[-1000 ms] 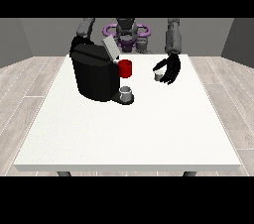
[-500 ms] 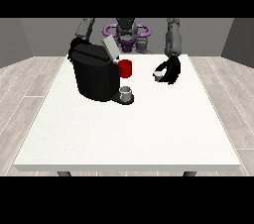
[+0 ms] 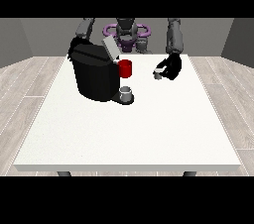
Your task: Insert the coffee pod into the coffee machine and close the lid
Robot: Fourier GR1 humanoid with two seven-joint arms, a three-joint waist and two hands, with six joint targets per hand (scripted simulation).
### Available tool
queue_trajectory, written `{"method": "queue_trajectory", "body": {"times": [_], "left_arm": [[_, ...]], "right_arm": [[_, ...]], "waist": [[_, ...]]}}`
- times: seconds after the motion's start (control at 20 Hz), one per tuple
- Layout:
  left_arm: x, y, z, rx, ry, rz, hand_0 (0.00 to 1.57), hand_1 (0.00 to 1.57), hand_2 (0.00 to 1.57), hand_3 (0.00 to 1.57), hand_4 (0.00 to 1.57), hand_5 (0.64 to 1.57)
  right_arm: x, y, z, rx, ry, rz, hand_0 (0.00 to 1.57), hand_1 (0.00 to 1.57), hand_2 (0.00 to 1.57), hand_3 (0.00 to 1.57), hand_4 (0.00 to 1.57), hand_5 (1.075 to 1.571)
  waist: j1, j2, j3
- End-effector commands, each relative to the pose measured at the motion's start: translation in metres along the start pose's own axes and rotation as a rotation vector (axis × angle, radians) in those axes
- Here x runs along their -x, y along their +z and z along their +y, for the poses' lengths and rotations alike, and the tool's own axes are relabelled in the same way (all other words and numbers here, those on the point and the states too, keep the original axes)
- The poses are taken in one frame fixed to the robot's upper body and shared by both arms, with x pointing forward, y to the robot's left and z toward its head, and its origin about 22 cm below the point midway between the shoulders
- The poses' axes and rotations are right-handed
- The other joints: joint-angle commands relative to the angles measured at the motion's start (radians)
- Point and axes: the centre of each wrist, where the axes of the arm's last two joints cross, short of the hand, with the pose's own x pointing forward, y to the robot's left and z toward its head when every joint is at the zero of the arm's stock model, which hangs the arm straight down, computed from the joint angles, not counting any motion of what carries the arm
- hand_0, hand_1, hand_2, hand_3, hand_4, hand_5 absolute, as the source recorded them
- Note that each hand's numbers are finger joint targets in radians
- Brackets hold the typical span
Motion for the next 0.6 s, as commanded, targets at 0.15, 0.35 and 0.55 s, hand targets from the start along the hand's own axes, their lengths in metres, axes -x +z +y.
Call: {"method": "queue_trajectory", "body": {"times": [0.15, 0.35, 0.55], "left_arm": [[-0.044, -0.020, 0.014, 0.060, 0.032, -0.113, 1.34, 1.34, 1.40, 1.36, 0.59, 1.571], [-0.064, -0.030, 0.028, 0.013, 0.016, -0.163, 1.26, 1.26, 1.32, 1.30, 0.53, 1.571], [-0.078, -0.040, 0.060, 0.035, 0.014, -0.170, 1.26, 1.26, 1.33, 1.29, 0.54, 1.571]], "right_arm": [[0.028, 0.010, -0.021, 0.005, 0.027, 0.076, 0.00, 0.00, 0.00, 0.00, 0.47, 1.571], [0.023, 0.003, -0.005, 0.000, 0.004, 0.027, 0.00, 0.00, 0.00, 0.00, 0.46, 1.571], [0.010, -0.009, -0.009, -0.011, -0.005, 0.013, 0.00, 0.00, 0.00, 0.00, 0.49, 1.571]], "waist": [[0.021, -0.091, 0.0002], [0.008, -0.051, 0.0000], [0.003, -0.051, 0.0000]]}}
